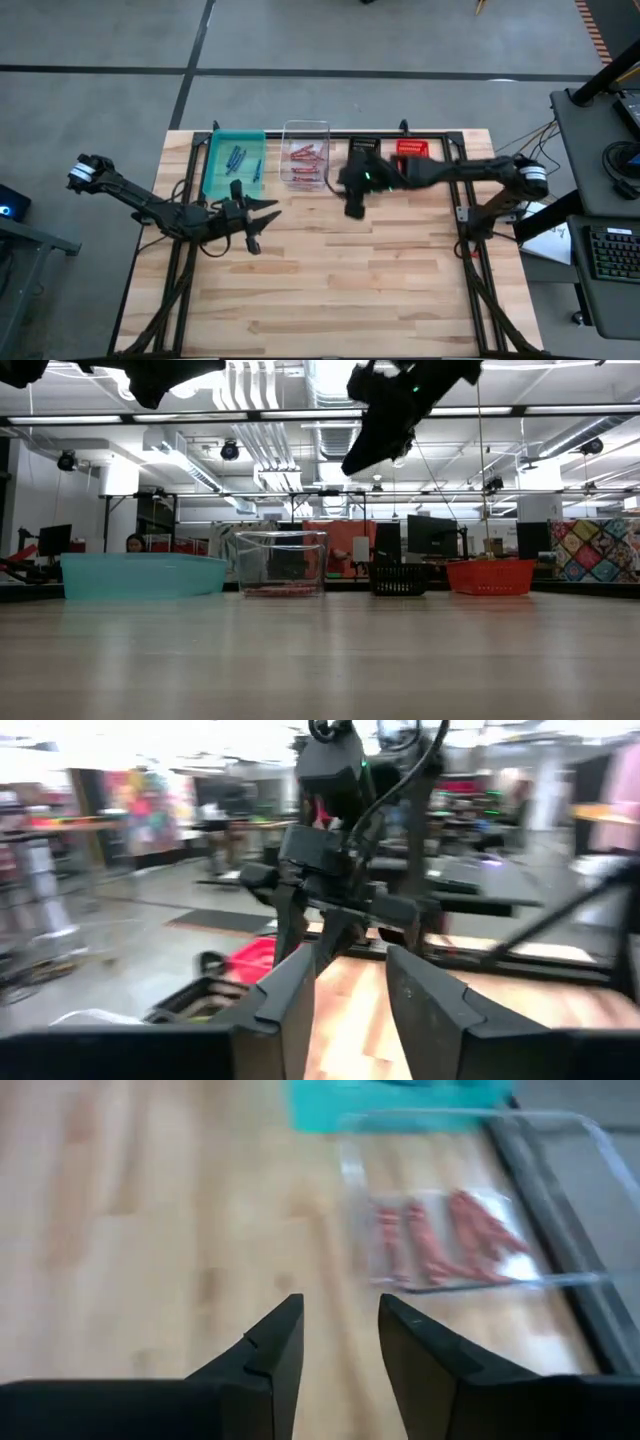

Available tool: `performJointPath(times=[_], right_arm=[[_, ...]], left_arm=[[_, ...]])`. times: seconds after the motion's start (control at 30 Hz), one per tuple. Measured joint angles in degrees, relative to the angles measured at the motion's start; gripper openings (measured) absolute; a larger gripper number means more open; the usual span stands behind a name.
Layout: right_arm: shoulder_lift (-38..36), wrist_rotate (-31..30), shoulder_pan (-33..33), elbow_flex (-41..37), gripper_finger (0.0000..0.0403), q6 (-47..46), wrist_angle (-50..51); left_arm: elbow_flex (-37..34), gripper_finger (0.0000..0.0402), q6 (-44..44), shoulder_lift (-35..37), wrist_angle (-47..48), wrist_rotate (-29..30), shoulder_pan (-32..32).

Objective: Sort crayons
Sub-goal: Return to Home Position

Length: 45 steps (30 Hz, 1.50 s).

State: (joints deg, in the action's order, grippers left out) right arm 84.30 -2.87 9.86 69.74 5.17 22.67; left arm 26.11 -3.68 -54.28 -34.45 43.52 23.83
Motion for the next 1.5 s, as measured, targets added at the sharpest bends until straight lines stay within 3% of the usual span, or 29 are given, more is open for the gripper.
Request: performJointPath(times=[0.23, 0.37, 0.5, 0.67, 0.83, 1.03, 1.5], right_arm=[[-5.6, -0.1, -10.1, -11.8, 0.0132, 2.9, -11.4], [-9.1, 1.0, -12.5, -18.1, 0.013, 2.1, -17.3], [-13.8, 6.1, -12.1, -24.5, 0.0124, 2.0, -22.5], [-20.5, 7.5, -11.0, -29.6, 0.0116, 2.2, -25.1], [-27.1, 7.5, -9.7, -32.6, 0.011, 3.1, -25.2], [-33.8, 9.4, -8.2, -35.9, 0.0104, 3.7, -25.1], [-44.9, 12.3, -5.1, -41.6, 0.0096, 3.4, -25.6]], left_arm=[[0.0, 0.006, -0.5, -1.0, 1.5, -15.2, 0.0], [0.0, 0.0027, -1.5, -0.3, 4.6, -15.6, -0.6], [0.0, 0.0003, -2.0, 3.5, 8.6, -15.7, -3.0], [0.0, 0.0002, -2.0, 8.3, 15.7, -17.0, -8.1], [0.0, 0.0001, -2.0, 11.2, 19.9, -27.5, -15.2], [0.0, 0.0, -0.1, 14.7, 24.1, -32.9, -22.6], [-1.1, 0.0, -0.2, 26.3, 29.8, -36.2, -24.7]])
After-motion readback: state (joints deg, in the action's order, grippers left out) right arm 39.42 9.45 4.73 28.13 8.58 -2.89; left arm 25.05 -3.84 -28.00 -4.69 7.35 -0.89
